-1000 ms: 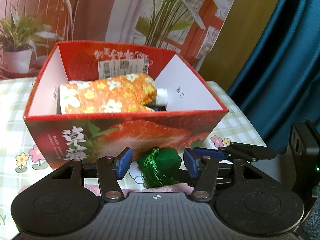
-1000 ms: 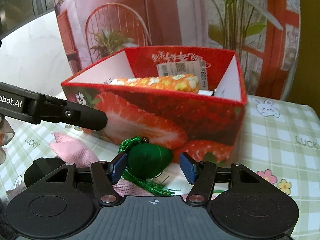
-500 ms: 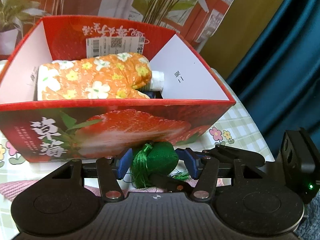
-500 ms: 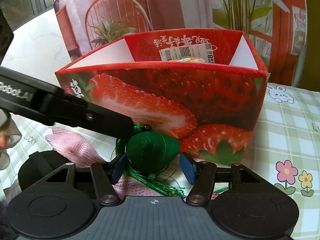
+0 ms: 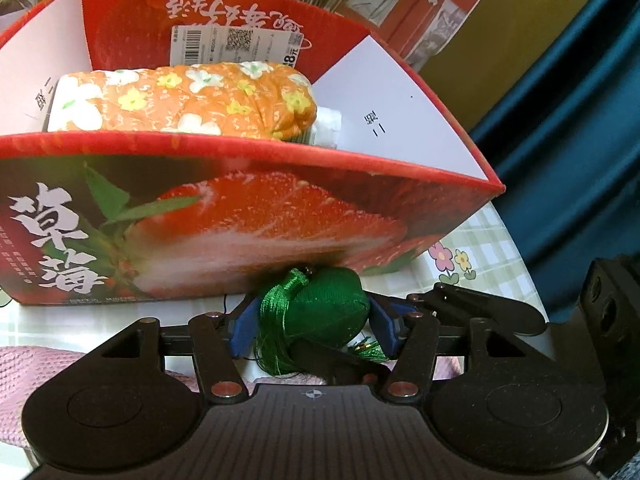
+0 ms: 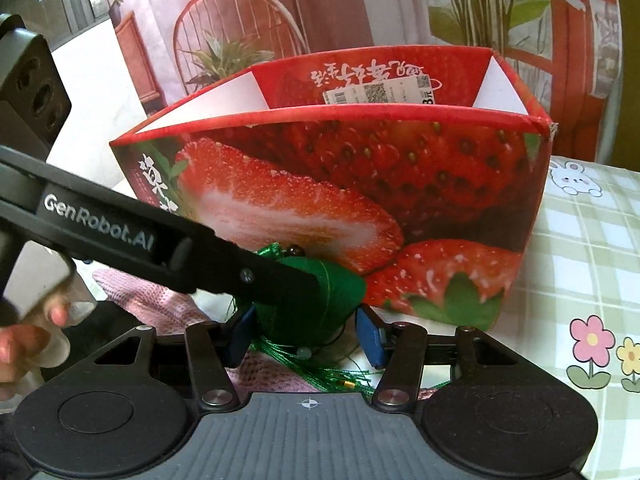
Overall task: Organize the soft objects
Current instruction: 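Lift the green pouch with the left tool and release it into the box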
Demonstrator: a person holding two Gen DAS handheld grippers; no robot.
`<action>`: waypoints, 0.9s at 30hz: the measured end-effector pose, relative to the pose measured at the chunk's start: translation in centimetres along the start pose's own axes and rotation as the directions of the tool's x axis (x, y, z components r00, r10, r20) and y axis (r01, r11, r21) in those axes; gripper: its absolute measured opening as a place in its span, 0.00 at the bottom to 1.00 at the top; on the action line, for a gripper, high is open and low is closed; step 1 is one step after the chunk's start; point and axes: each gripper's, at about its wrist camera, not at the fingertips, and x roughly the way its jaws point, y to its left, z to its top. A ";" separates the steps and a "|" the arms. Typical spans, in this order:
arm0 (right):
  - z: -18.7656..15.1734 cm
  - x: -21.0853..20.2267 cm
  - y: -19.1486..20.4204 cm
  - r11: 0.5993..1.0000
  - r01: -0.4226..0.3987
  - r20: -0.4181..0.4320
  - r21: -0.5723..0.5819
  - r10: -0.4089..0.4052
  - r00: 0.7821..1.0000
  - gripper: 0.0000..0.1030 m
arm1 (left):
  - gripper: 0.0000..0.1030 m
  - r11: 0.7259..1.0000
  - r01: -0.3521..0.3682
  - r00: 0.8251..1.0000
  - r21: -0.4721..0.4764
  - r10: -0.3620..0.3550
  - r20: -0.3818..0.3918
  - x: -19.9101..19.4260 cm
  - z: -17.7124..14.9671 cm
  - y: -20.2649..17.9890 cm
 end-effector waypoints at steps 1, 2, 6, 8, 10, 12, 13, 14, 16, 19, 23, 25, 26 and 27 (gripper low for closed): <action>0.0 0.0 0.1 1.000 0.000 0.000 -0.003 0.000 1.000 0.48 | 0.59 1.000 0.003 1.000 0.004 -0.003 0.001 0.0 0.0 0.1; 0.0 0.0 0.1 1.000 0.001 0.000 -0.008 -0.001 1.000 0.47 | 0.56 1.000 0.007 1.000 0.009 -0.007 0.002 0.0 -0.1 0.0; 0.3 -0.4 0.6 0.999 0.016 0.011 -0.028 -0.015 1.000 0.45 | 0.56 0.999 0.016 0.999 0.035 -0.017 0.030 -0.7 -0.1 -0.4; 0.5 -0.9 0.7 0.999 0.016 0.027 -0.035 -0.016 1.000 0.45 | 0.55 0.999 0.021 0.999 0.049 -0.023 0.046 -1.3 0.0 -0.7; 0.8 -1.4 0.9 0.999 0.021 0.042 -0.046 -0.019 0.999 0.45 | 0.55 0.998 0.024 0.997 0.060 -0.028 0.065 -2.1 0.2 -1.1; 1.2 -2.1 1.3 0.998 0.027 0.059 -0.060 -0.023 0.998 0.45 | 0.55 0.997 0.028 0.995 0.074 -0.035 0.091 -3.2 0.4 -1.5; 1.4 -2.6 1.5 0.997 0.030 0.071 -0.069 -0.025 0.997 0.45 | 0.55 0.997 0.030 0.994 0.078 -0.038 0.102 -3.6 0.4 -1.7; 1.7 -3.0 1.7 0.996 0.032 0.083 -0.079 -0.026 0.996 0.45 | 0.55 0.996 0.034 0.992 0.083 -0.043 0.119 -4.3 0.5 -1.9; 2.2 -4.0 2.1 0.995 0.036 0.106 -0.096 -0.026 0.994 0.45 | 0.55 0.995 0.041 0.987 0.093 -0.054 0.151 -5.6 0.8 -2.3; 3.4 -5.5 2.7 0.992 0.041 0.143 -0.119 -0.024 0.989 0.45 | 0.55 0.993 0.047 0.978 0.110 -0.069 0.198 -7.4 1.3 -3.1; 5.2 -7.6 3.4 0.988 0.044 0.190 -0.145 -0.016 0.982 0.45 | 0.55 0.988 0.039 0.960 0.147 -0.079 0.270 -9.8 2.1 -4.5; 6.2 -8.5 3.8 0.986 0.049 0.219 -0.161 -0.013 0.976 0.45 | 0.55 0.985 0.030 0.950 0.169 -0.081 0.302 -10.9 2.5 -5.2; 6.8 -9.1 4.0 0.984 0.052 0.236 -0.168 -0.011 0.972 0.45 | 0.55 0.984 0.027 0.944 0.178 -0.083 0.318 -11.6 2.9 -5.5; 7.3 -9.5 4.2 0.983 0.053 0.247 -0.174 -0.009 0.969 0.45 | 0.55 0.982 0.026 0.940 0.187 -0.087 0.330 -12.2 3.3 -5.7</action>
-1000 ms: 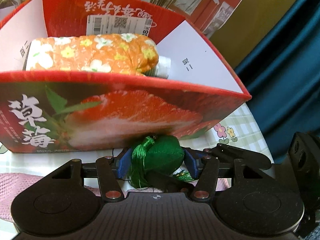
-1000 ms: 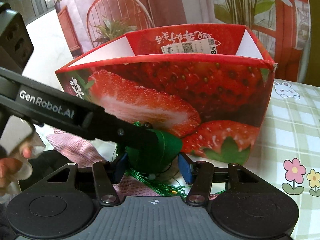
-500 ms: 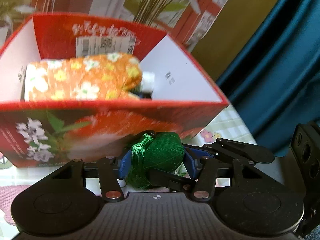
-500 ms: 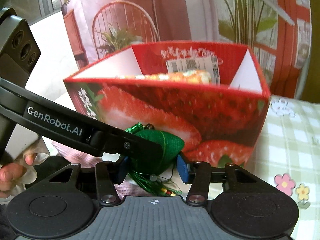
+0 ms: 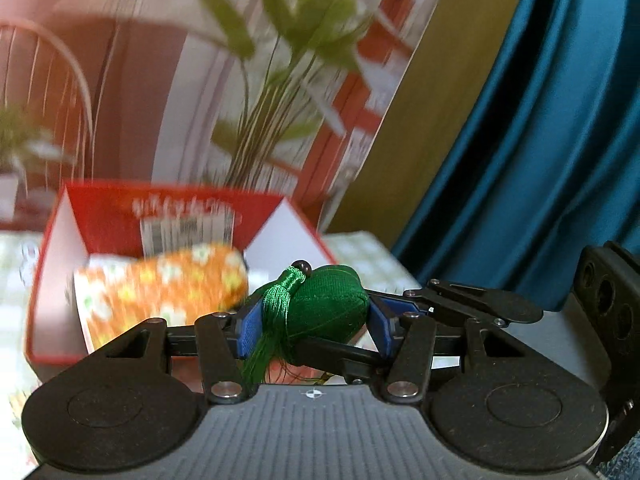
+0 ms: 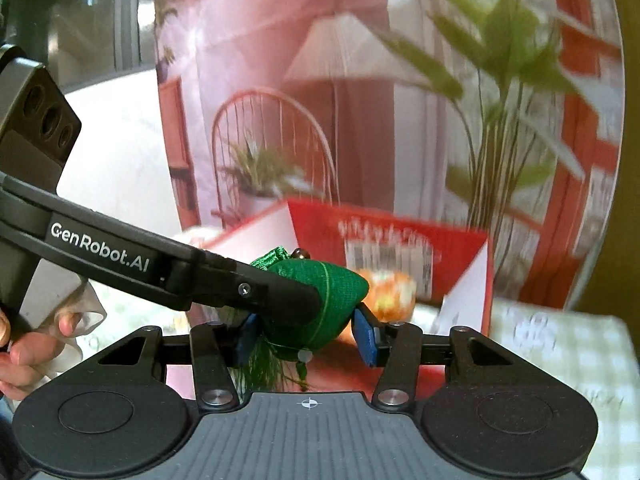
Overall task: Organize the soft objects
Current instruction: 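Lift the green pouch with the left tool and release it into the box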
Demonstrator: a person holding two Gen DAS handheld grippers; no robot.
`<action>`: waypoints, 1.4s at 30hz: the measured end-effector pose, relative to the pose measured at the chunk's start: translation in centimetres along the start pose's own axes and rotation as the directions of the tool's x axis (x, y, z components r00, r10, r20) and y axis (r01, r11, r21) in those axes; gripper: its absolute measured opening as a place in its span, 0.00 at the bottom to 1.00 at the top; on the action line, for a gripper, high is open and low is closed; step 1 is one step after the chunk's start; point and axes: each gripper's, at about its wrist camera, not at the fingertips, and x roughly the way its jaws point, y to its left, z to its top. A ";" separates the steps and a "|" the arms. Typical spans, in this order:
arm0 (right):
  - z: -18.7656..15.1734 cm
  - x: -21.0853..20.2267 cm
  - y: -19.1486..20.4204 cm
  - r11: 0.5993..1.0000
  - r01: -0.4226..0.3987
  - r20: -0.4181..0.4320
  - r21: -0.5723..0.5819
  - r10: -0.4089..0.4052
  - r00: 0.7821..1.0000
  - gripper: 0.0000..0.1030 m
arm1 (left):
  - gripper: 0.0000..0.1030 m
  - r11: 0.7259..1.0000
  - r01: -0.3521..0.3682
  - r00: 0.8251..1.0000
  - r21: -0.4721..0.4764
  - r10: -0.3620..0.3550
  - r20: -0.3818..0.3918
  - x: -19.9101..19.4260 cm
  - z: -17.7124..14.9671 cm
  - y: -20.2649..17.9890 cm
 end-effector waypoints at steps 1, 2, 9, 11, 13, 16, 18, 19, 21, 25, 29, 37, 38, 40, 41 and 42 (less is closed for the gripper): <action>0.8 -0.3 0.0 1.000 0.001 0.016 -0.010 -0.001 1.000 0.45 | 0.55 1.000 0.002 1.000 0.008 -0.002 0.011 -0.3 0.4 -0.2; 1.4 -0.6 0.1 1.000 0.005 0.030 -0.020 -0.004 1.000 0.45 | 0.55 1.000 0.005 1.000 0.020 -0.005 0.024 -0.6 1.1 -0.4; 5.4 -1.5 -0.3 0.996 0.045 0.107 -0.072 -0.037 0.994 0.45 | 0.55 0.997 0.021 0.995 0.069 -0.028 0.094 -1.0 4.7 -1.1; 6.5 -1.5 -0.6 0.994 0.065 0.127 -0.088 -0.053 0.990 0.45 | 0.55 0.997 0.030 0.993 0.066 -0.037 0.112 -0.7 5.5 -1.2; 7.3 -1.4 -0.9 0.991 0.082 0.143 -0.104 -0.067 0.987 0.45 | 0.55 0.998 0.038 0.991 0.059 -0.045 0.127 -0.3 6.1 -1.3; 8.3 -1.2 -1.7 0.987 0.103 0.165 -0.121 -0.082 0.983 0.45 | 0.55 0.998 0.038 0.988 0.053 -0.045 0.145 0.4 6.3 -1.4; 8.6 -0.9 -2.3 0.986 0.108 0.169 -0.131 -0.085 0.982 0.45 | 0.55 0.998 0.031 0.990 0.050 -0.038 0.139 1.0 6.2 -1.3; 8.7 -0.6 -2.5 0.985 0.110 0.167 -0.137 -0.086 0.982 0.45 | 0.55 0.998 0.027 0.991 0.051 -0.034 0.133 1.3 6.1 -1.1; 8.4 0.0 -2.8 0.982 0.116 0.158 -0.151 -0.092 0.983 0.45 | 0.55 0.998 0.018 0.993 0.057 -0.025 0.113 2.2 5.9 -1.0; 7.0 1.4 -3.2 0.977 0.134 0.136 -0.165 -0.113 0.984 0.45 | 0.55 0.998 0.016 0.997 0.061 -0.020 0.070 3.9 5.4 -0.3; 5.5 2.7 -4.1 0.980 0.135 0.106 -0.147 -0.120 0.987 0.45 | 0.55 0.998 0.012 0.999 0.062 -0.014 0.040 5.6 4.9 0.3; 6.1 3.2 -4.2 0.971 0.160 0.152 -0.177 -0.134 0.979 0.44 | 0.55 0.999 0.010 0.985 0.043 -0.017 0.174 4.0 6.1 0.2; 6.5 2.9 -4.0 0.969 0.163 0.170 -0.187 -0.131 0.977 0.45 | 0.55 0.999 0.010 0.980 0.041 -0.018 0.197 3.5 6.2 0.2; 7.4 2.6 -3.7 0.962 0.170 0.199 -0.212 -0.128 0.972 0.45 | 0.55 0.999 0.006 0.972 0.045 -0.016 0.233 2.8 6.3 0.0; 7.7 2.4 -3.4 0.957 0.177 0.213 -0.231 -0.128 0.969 0.45 | 0.55 0.999 0.005 0.969 0.046 -0.016 0.248 2.5 6.3 -0.1; 7.9 2.3 -3.1 0.951 0.184 0.224 -0.247 -0.128 0.966 0.45 | 0.55 0.999 0.005 0.965 0.044 -0.017 0.260 2.2 6.3 -0.2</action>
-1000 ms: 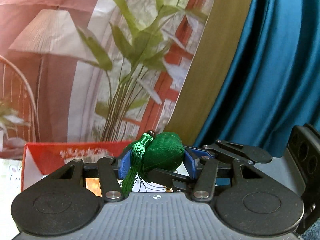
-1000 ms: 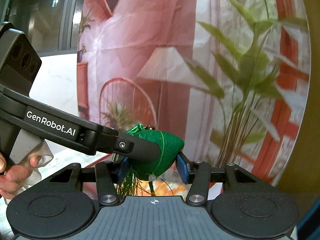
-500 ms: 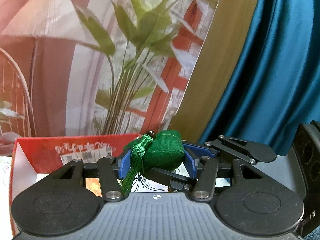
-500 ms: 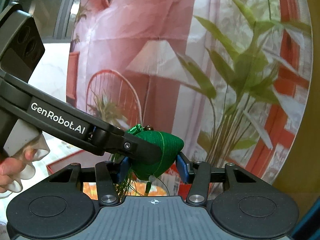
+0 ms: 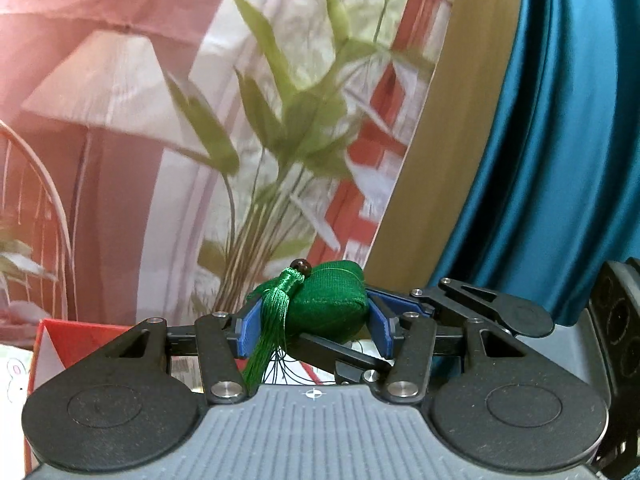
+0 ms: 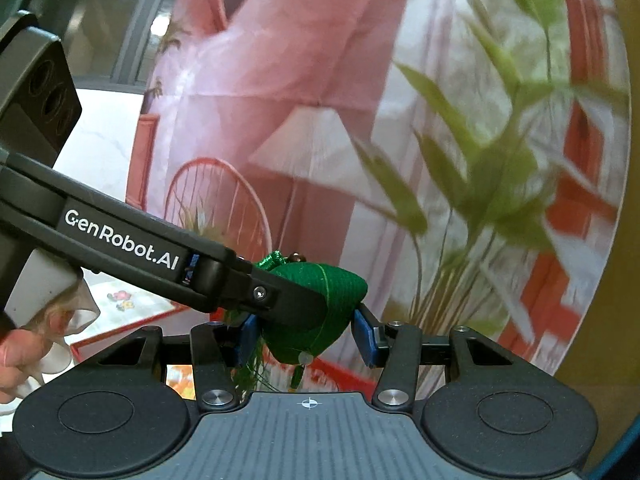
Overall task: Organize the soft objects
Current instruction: 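Lift the green pouch with the left tool and release it into the box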
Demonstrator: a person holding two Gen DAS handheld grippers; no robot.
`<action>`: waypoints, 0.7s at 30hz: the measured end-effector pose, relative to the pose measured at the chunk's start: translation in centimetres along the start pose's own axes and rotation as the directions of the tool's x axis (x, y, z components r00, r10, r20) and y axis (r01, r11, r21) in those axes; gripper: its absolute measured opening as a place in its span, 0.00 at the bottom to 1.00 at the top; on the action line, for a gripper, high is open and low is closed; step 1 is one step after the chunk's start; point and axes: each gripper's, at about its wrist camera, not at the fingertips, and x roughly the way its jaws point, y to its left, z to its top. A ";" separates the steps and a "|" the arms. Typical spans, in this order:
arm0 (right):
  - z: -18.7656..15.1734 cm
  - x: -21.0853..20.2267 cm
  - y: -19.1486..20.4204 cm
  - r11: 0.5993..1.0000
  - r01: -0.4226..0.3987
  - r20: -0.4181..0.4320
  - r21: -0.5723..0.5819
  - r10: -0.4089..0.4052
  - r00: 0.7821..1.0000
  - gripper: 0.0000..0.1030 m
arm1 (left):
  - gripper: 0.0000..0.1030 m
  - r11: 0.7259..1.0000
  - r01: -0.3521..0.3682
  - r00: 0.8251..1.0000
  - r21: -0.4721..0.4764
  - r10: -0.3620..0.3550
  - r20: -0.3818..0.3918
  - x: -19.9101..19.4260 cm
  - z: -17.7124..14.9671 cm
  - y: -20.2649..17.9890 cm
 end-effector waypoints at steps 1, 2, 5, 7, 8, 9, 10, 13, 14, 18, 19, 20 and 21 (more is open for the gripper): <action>0.3 -0.1 0.3 1.000 0.006 0.013 -0.024 -0.005 1.000 0.45 | 0.55 1.000 0.002 1.000 -0.002 -0.002 0.003 0.0 0.2 -0.1; 0.5 -0.2 0.5 0.999 0.011 0.023 -0.042 -0.010 1.000 0.45 | 0.55 1.000 0.000 1.000 -0.005 0.000 -0.001 -0.1 0.2 -0.1; 1.0 -0.2 1.0 0.997 0.018 0.028 -0.072 -0.016 0.999 0.45 | 0.55 1.000 -0.005 1.000 -0.003 0.005 -0.021 0.1 0.2 -0.1; 1.0 0.0 0.9 0.997 0.013 0.015 -0.073 -0.012 1.000 0.45 | 0.55 1.000 -0.008 0.999 -0.004 0.007 -0.051 0.4 0.0 0.0; 0.9 0.2 0.9 0.998 0.008 0.003 -0.069 -0.008 1.000 0.45 | 0.55 1.000 -0.008 0.998 -0.006 0.008 -0.070 0.6 -0.2 0.1; 0.7 0.3 0.9 0.998 0.005 -0.007 -0.065 -0.006 1.000 0.45 | 0.55 1.000 -0.008 0.996 -0.008 0.007 -0.090 1.0 -0.3 0.3; 0.5 0.6 0.8 0.998 0.002 -0.023 -0.060 -0.003 1.000 0.45 | 0.55 1.000 -0.007 0.994 -0.013 0.006 -0.106 1.3 -0.6 0.5; -0.5 1.1 0.8 0.999 -0.003 -0.071 -0.036 0.000 0.998 0.45 | 0.55 0.999 0.000 0.985 -0.038 -0.006 -0.170 2.5 -1.6 1.2; -0.9 1.4 0.7 1.000 -0.005 -0.090 -0.021 0.004 0.996 0.45 | 0.55 0.999 0.001 0.982 -0.049 -0.010 -0.187 2.9 -2.0 1.4; -2.7 1.8 0.5 0.999 -0.005 -0.151 0.047 0.012 0.988 0.45 | 0.55 0.997 0.007 0.966 -0.078 -0.027 -0.256 4.4 -3.5 1.9; -3.2 1.9 0.4 0.998 -0.003 -0.167 0.068 0.014 0.986 0.45 | 0.55 0.997 0.008 0.963 -0.080 -0.029 -0.269 4.6 -3.8 2.0; -3.7 2.0 0.3 0.996 0.000 -0.182 0.093 0.017 0.983 0.45 | 0.55 0.997 0.008 0.958 -0.081 -0.031 -0.286 4.9 -4.2 2.0; -4.2 2.0 0.2 0.993 0.004 -0.194 0.116 0.019 0.981 0.45 | 0.55 0.997 0.007 0.953 -0.080 -0.031 -0.301 5.2 -4.6 2.0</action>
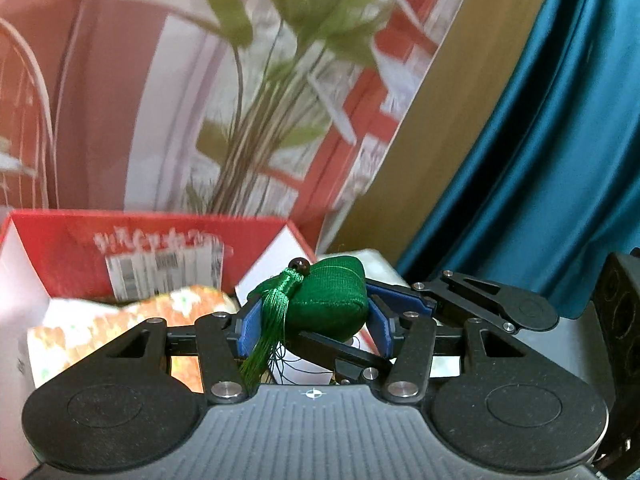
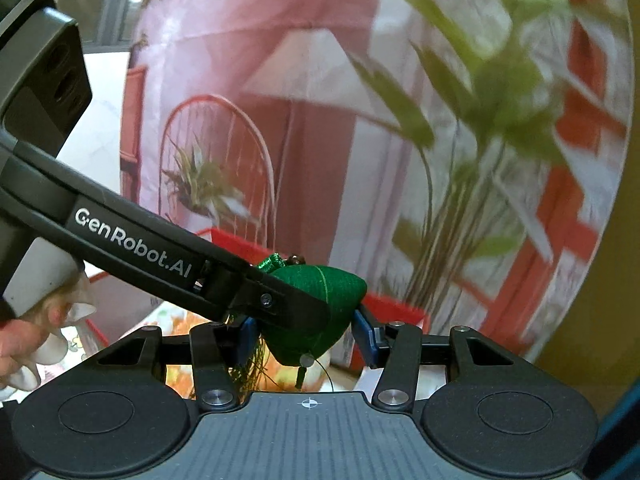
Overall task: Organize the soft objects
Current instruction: 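Lift the green pouch with the left tool and release it into the box, then lower the left tool onto the black eye mask strap and close on it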
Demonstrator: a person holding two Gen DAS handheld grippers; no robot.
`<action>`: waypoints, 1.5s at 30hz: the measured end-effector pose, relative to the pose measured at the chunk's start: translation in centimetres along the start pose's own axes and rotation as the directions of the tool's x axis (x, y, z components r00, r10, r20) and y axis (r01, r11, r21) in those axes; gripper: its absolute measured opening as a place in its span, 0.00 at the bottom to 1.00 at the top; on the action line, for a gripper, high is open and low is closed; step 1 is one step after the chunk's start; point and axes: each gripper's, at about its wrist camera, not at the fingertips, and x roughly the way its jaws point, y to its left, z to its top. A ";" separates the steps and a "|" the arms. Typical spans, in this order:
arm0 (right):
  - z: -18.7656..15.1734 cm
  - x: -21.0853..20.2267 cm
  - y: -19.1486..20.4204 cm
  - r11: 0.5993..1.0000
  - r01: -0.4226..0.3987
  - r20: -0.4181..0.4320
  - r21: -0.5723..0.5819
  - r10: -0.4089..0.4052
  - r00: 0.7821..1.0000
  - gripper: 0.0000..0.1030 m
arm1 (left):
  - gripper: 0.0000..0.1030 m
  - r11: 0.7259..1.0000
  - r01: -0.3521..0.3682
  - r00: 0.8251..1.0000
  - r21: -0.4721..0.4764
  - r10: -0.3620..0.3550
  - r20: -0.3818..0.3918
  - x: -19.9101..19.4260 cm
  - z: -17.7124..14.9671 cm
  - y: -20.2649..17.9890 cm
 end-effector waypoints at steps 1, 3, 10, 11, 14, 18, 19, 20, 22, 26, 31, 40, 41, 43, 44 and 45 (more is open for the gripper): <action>-0.4 0.1 -0.1 1.000 -0.001 -0.011 0.021 0.001 1.000 0.45 | 0.55 1.000 -0.001 1.000 0.002 0.001 -0.012 0.3 -0.3 0.0; -1.3 0.5 -0.4 0.998 0.000 -0.035 0.063 0.002 0.999 0.45 | 0.55 1.000 -0.004 0.999 0.006 0.004 -0.038 1.1 -0.8 0.0; -4.2 1.0 -0.6 0.987 0.019 -0.091 0.159 -0.004 0.996 0.47 | 0.56 0.999 -0.024 0.997 0.023 0.026 -0.073 2.2 -1.8 0.0; -4.3 1.0 -0.5 0.986 0.024 -0.095 0.166 -0.008 0.995 0.48 | 0.56 0.999 -0.033 0.997 0.029 0.034 -0.068 2.1 -1.9 0.0; -4.8 0.9 -0.2 0.984 0.038 -0.106 0.176 -0.020 0.994 0.51 | 0.56 0.996 -0.072 0.996 0.044 0.075 -0.055 1.5 -1.8 0.0; -5.2 0.4 0.0 0.981 0.070 -0.111 0.182 -0.050 0.993 0.51 | 0.56 0.990 -0.131 0.990 0.042 0.133 -0.041 0.3 -1.7 0.8; -5.3 0.3 -0.1 0.978 0.071 -0.111 0.194 -0.050 0.993 0.51 | 0.56 0.989 -0.146 0.988 0.036 0.148 -0.038 0.0 -1.6 1.0; -5.3 0.1 -0.2 0.976 0.073 -0.111 0.206 -0.051 0.993 0.51 | 0.56 0.986 -0.161 0.986 0.033 0.162 -0.034 -0.4 -1.6 1.2; -5.3 -0.3 -0.3 0.973 0.079 -0.106 0.218 -0.057 0.993 0.51 | 0.57 0.982 -0.186 0.982 0.031 0.186 -0.028 -1.3 -1.6 1.5; -5.2 -1.4 -0.1 0.970 0.080 -0.093 0.228 -0.060 0.994 0.51 | 0.61 0.970 -0.241 0.970 0.041 0.242 -0.026 -3.4 -1.8 1.8; -4.8 -2.9 0.8 0.969 0.072 -0.076 0.235 -0.056 0.996 0.51 | 0.61 0.957 -0.284 0.958 0.062 0.285 -0.015 -6.8 -2.5 2.3; -4.1 -5.1 2.9 0.971 0.071 -0.062 0.228 -0.059 0.996 0.73 | 0.65 0.928 -0.366 0.931 0.068 0.363 0.045 -13.5 -2.7 3.2; -4.1 -5.3 3.1 0.971 0.074 -0.062 0.228 -0.061 0.996 0.75 | 0.66 0.926 -0.372 0.928 0.068 0.369 0.050 -14.1 -2.8 3.2; -3.9 -5.9 3.5 0.970 0.080 -0.060 0.228 -0.068 0.996 0.86 | 0.67 0.923 -0.380 0.925 0.066 0.377 0.054 -15.2 -3.2 3.1; -3.9 -6.2 3.8 0.970 0.083 -0.059 0.228 -0.071 0.996 0.90 | 0.68 0.922 -0.382 0.924 0.067 0.379 0.055 -15.8 -3.5 3.0; -3.8 -6.6 4.1 0.970 0.088 -0.057 0.227 -0.077 0.995 0.92 | 0.69 0.921 -0.383 0.923 0.070 0.380 0.053 -16.2 -3.9 2.9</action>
